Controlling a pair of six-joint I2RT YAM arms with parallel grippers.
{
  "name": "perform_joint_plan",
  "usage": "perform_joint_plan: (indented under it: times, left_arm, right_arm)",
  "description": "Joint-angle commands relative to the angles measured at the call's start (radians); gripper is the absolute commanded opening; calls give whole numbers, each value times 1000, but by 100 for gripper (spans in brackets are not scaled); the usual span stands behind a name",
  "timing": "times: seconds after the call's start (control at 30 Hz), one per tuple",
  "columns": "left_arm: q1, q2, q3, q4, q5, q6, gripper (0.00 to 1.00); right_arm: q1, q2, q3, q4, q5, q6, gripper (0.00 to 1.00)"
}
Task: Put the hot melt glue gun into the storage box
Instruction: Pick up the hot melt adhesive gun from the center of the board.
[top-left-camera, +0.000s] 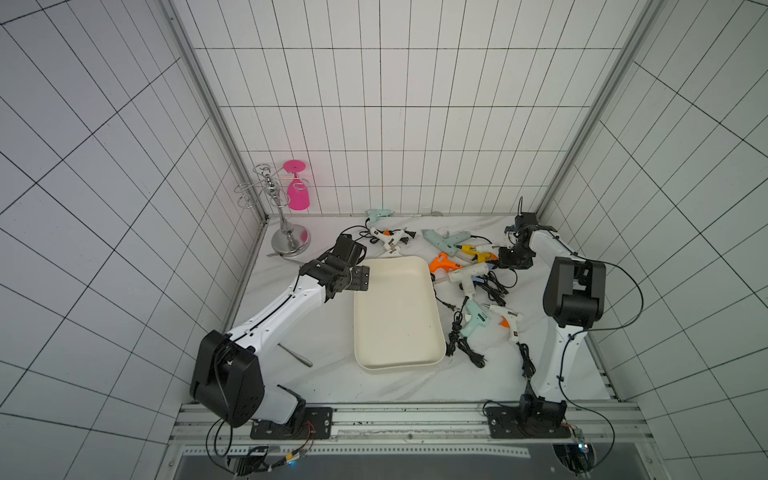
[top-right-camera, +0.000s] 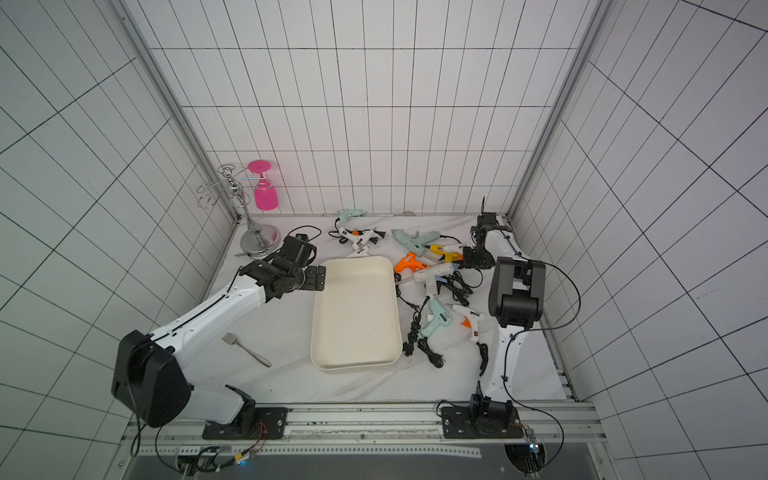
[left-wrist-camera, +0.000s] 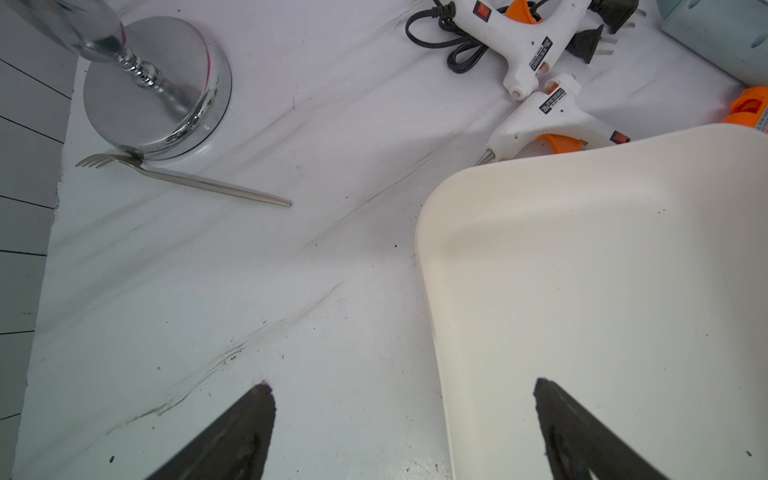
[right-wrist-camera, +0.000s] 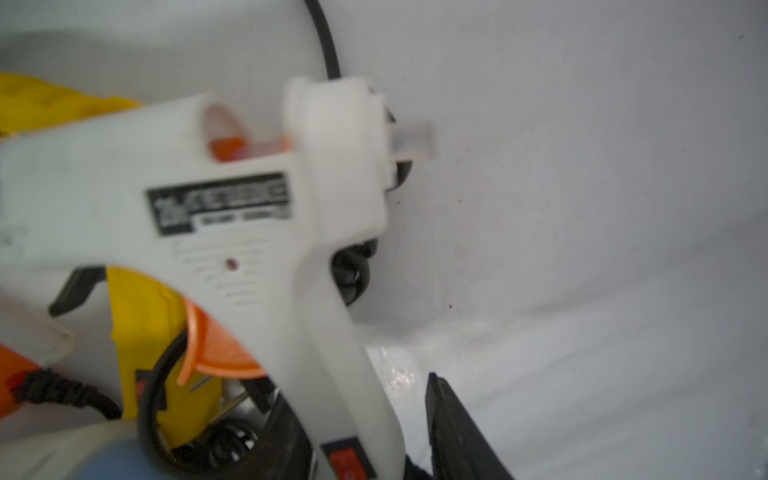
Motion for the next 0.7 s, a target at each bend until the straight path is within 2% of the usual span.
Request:
perform_joint_plan:
  times: [0.0, 0.03, 0.17, 0.3, 0.43, 0.57, 0.67]
  left_arm:
    - [-2, 16, 32, -1, -25, 26, 98]
    - [1, 19, 36, 0, -26, 30, 98]
    - [1, 25, 65, 3, -12, 38, 98]
    - [0, 15, 92, 29, 29, 39, 98]
    - [-1, -15, 91, 99, 113, 37, 99]
    - [-2, -77, 47, 248, 273, 68, 98]
    - [-16, -143, -23, 462, 372, 72, 99]
  right_arm:
    - [9, 31, 68, 3, -59, 2, 27]
    - [11, 26, 66, 2, -62, 6, 21]
    - [27, -50, 23, 12, -17, 52, 12]
    - [23, -183, -21, 55, -26, 105, 11]
    - [18, -285, 4, 48, -98, 164, 11]
    - [13, -336, 54, 7, -264, 223, 11]
    - [17, -340, 108, -47, -481, 279, 11]
